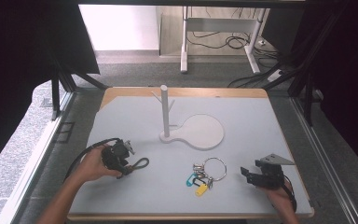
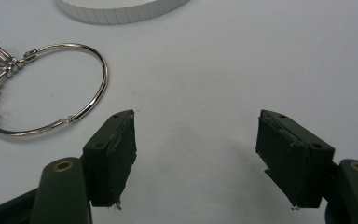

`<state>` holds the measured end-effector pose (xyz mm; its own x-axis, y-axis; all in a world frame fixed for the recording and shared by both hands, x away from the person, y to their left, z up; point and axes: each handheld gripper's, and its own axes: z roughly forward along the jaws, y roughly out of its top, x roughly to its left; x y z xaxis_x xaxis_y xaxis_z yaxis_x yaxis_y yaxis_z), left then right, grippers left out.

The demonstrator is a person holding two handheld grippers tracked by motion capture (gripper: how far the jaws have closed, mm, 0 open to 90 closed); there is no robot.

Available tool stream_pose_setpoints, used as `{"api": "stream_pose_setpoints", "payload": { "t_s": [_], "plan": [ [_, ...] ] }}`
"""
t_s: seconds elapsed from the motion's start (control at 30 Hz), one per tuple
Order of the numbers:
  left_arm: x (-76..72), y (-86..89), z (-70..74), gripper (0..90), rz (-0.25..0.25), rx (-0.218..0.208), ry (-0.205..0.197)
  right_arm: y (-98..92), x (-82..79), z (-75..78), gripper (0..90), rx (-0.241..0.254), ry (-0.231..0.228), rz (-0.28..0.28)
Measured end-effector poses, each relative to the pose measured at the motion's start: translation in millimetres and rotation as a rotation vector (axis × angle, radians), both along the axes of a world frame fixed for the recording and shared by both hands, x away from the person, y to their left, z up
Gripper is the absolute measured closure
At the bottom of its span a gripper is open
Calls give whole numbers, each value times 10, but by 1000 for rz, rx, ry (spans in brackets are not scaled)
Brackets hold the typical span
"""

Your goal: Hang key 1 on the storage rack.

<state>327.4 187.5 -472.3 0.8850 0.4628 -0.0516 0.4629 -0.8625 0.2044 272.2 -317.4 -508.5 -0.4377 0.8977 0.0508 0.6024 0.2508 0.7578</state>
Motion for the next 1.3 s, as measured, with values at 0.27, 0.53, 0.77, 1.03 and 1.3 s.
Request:
{"api": "stream_pose_setpoints", "payload": {
  "t_s": [0.27, 0.53, 0.77, 1.03, 1.3],
  "plan": [
    [55, -115, 3, 613, -28, 63, 13, 4, -6, 7, 288, -2, -2, 0],
    [63, -162, -66, 629, -56, 98, 41, -1, -2, 3, 288, -4, 1, -1],
    [63, -247, -61, 659, -98, 154, 43, 13, -1, -1, 288, -9, 3, 1],
    [69, -277, -57, 666, -112, 176, 45, 3, 1, -4, 288, -10, 5, -1],
    [40, -99, -21, 669, -56, 82, 13, -11, -9, 7, 290, -6, 3, -11]
  ]
}}
